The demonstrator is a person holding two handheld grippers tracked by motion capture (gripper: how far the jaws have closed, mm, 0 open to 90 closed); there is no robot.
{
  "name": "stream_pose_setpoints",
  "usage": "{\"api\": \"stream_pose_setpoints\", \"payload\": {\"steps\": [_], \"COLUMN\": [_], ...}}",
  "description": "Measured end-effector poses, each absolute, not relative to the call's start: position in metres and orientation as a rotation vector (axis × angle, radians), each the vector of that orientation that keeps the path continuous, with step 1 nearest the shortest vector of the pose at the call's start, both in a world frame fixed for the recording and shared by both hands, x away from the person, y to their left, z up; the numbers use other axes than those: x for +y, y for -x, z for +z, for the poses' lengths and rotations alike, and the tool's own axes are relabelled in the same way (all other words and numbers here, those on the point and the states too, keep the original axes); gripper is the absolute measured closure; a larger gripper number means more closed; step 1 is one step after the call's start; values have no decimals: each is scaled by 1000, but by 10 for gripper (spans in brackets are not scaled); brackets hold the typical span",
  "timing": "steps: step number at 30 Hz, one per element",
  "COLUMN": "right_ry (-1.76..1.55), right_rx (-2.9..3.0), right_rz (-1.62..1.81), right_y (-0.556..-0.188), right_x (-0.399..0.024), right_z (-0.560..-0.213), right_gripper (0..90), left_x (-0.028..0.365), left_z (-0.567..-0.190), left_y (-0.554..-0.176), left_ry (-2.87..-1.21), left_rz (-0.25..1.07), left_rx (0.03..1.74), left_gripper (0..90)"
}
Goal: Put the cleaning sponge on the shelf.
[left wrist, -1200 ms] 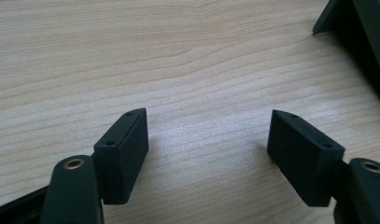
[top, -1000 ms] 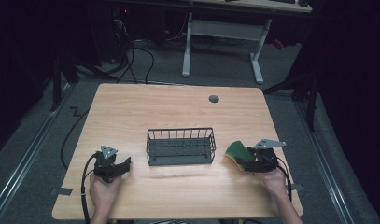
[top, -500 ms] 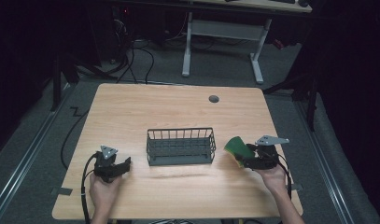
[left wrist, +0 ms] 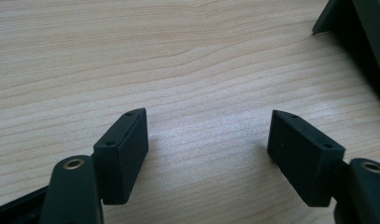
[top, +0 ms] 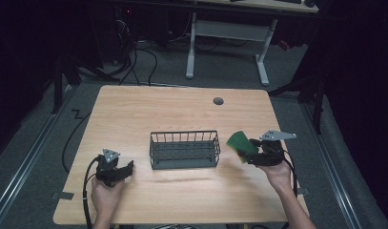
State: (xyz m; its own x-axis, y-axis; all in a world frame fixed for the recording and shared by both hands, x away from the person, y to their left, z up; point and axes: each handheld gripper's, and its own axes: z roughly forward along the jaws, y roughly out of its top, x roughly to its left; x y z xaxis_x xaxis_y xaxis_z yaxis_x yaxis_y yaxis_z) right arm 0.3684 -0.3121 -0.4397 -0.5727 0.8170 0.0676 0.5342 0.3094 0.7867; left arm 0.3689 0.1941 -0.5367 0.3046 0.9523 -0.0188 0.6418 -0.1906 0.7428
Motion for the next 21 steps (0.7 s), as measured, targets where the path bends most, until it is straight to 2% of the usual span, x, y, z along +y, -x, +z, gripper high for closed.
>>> {"api": "stream_pose_setpoints", "payload": {"steps": [21], "right_ry": [-1057], "right_rx": [2313], "right_rz": [1187], "right_y": [-389], "right_x": [-255], "right_z": [-404], "right_gripper": [295], "left_x": [195], "left_z": [-537], "left_y": [-369], "left_ry": [-1917], "left_rz": [603], "left_rx": [1415], "left_gripper": [293]}}
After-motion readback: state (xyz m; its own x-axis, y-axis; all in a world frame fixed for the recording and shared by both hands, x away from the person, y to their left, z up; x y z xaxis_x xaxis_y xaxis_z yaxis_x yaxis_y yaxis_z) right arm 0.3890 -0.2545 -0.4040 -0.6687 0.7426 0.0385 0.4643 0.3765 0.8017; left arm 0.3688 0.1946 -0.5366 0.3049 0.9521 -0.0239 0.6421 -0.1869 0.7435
